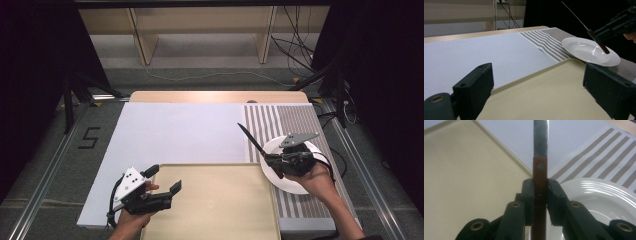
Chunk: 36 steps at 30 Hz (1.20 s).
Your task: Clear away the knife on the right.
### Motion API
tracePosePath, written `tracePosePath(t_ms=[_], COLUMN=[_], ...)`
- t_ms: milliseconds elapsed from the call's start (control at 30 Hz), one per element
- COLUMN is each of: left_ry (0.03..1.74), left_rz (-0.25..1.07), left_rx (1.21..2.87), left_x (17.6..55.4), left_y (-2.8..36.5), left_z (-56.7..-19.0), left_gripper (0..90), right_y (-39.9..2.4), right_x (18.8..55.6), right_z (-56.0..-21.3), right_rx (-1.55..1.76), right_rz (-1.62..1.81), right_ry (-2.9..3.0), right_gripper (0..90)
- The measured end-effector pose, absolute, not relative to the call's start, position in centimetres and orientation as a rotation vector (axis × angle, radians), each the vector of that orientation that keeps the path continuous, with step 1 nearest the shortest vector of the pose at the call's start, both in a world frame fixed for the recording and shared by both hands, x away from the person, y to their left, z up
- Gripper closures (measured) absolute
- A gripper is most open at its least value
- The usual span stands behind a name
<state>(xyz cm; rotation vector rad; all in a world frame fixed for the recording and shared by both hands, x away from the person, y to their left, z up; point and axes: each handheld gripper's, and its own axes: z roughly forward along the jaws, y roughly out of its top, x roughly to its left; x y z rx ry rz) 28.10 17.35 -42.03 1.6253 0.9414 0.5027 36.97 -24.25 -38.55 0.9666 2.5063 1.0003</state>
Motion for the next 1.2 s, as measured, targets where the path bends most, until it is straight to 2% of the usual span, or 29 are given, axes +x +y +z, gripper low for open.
tracePosePath(t_ms=[300, 1200], left_ry=[0.938, 0.944], left_rz=[0.507, 0.513], left_rx=[1.618, 1.616], left_x=[28.0, 28.0], left_y=[17.4, 17.4], left_z=[-42.0, -42.0], left_gripper=[9.5, 9.5], right_y=[-23.4, -21.1], right_x=[34.0, 30.7], right_z=[-39.2, -41.9], right_rx=[0.943, 1.011], right_rz=[1.063, 1.016], right_ry=[2.527, 2.651], right_gripper=[77.8, 77.7])
